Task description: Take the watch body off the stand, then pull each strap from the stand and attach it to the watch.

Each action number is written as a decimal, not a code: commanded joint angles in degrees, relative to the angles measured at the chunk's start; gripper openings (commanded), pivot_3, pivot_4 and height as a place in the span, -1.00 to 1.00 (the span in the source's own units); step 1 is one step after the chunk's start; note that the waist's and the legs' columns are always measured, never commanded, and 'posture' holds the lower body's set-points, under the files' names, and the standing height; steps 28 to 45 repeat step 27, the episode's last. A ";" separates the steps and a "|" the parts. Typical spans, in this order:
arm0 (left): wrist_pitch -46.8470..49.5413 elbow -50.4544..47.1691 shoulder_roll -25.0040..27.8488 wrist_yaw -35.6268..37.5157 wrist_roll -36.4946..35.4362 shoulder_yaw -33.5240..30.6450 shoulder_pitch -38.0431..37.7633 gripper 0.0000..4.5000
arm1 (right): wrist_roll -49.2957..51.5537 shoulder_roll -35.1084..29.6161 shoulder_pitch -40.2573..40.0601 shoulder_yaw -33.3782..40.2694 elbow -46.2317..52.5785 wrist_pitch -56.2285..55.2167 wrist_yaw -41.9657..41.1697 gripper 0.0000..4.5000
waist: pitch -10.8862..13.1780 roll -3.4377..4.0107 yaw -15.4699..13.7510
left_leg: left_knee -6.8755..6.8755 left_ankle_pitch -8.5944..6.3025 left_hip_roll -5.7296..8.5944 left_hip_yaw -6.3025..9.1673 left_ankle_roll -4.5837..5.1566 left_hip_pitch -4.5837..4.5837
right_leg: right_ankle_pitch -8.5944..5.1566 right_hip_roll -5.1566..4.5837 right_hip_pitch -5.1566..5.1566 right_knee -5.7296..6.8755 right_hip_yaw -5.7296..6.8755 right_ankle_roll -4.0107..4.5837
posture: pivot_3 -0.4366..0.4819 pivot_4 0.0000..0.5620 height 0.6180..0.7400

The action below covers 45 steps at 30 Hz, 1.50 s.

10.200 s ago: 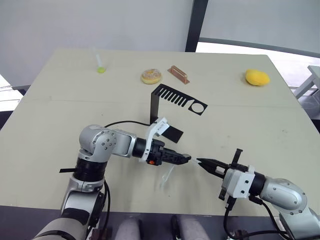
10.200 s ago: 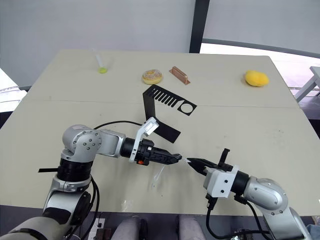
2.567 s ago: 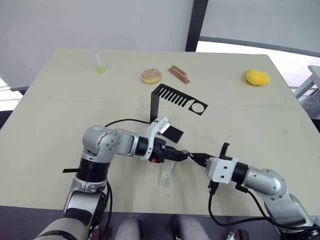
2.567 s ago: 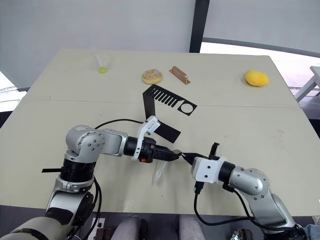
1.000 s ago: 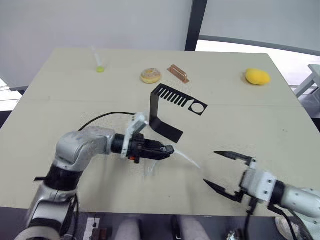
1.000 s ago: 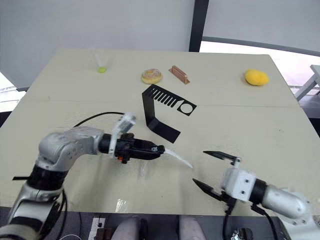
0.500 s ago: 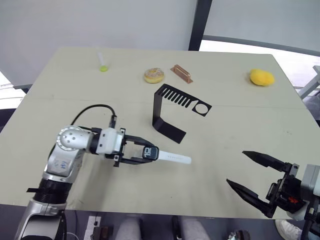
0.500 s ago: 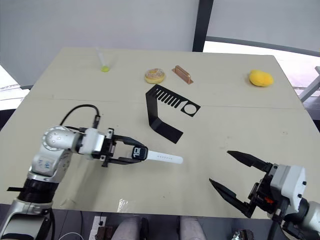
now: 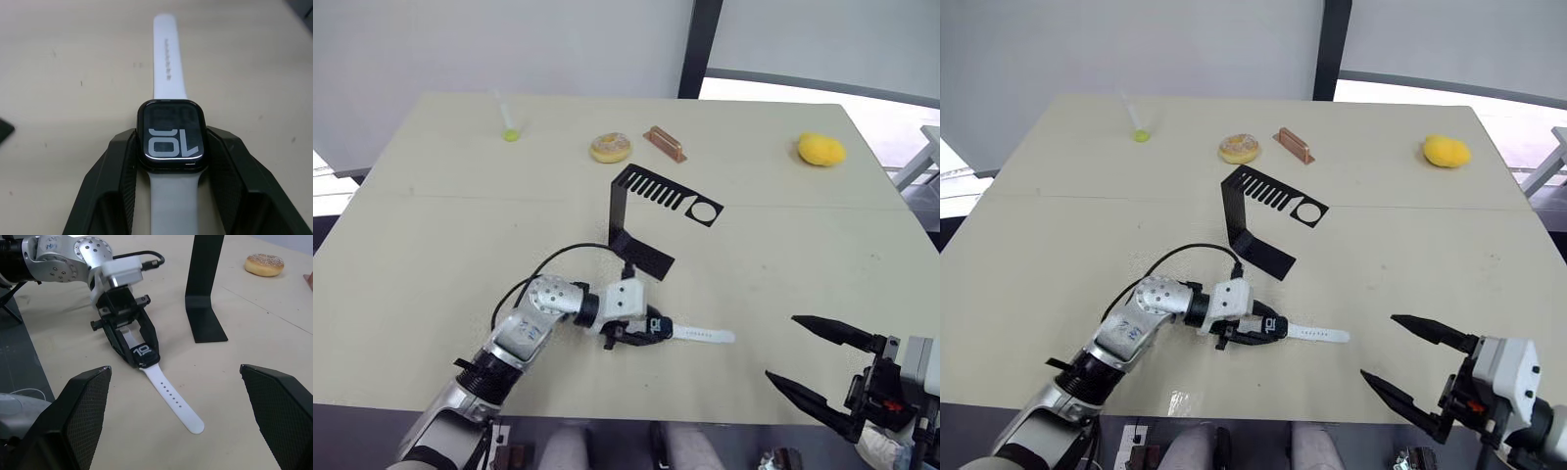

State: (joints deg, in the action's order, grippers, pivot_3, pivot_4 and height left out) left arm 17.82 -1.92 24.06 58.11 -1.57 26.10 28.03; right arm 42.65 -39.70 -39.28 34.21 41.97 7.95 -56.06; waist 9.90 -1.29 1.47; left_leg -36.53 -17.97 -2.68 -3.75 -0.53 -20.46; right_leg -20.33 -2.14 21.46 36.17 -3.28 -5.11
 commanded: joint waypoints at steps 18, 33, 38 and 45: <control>-8.40 -7.36 20.24 5.04 -18.75 -40.04 -19.82 0.99 | -3.57 -5.29 5.33 7.23 -15.23 -4.77 -13.61 1.00 | 0.05 0.05 0.30 | 0.11 0.01 -0.01 -0.07 -0.05 0.20 | -0.10 -0.15 0.02 0.22 0.07 0.16 | -0.05 -0.47 1.00; -15.72 -8.88 22.05 2.65 -18.99 -48.61 -31.22 0.99 | -6.20 -7.77 15.86 2.64 -22.75 -5.39 -15.06 1.00 | 0.06 0.04 -0.14 | 0.28 0.06 0.00 -0.05 -0.06 0.15 | -0.11 -0.52 -0.01 0.01 0.35 0.21 | -0.05 -0.47 1.00; -15.72 -8.88 22.05 2.65 -18.99 -48.61 -31.22 0.99 | -6.20 -7.77 15.86 2.64 -22.75 -5.39 -15.06 1.00 | 0.06 0.04 -0.14 | 0.28 0.06 0.00 -0.05 -0.06 0.15 | -0.11 -0.52 -0.01 0.01 0.35 0.21 | -0.05 -0.47 1.00; -15.72 -8.88 22.05 2.65 -18.99 -48.61 -31.22 0.99 | -6.20 -7.77 15.86 2.64 -22.75 -5.39 -15.06 1.00 | 0.06 0.04 -0.14 | 0.28 0.06 0.00 -0.05 -0.06 0.15 | -0.11 -0.52 -0.01 0.01 0.35 0.21 | -0.05 -0.47 1.00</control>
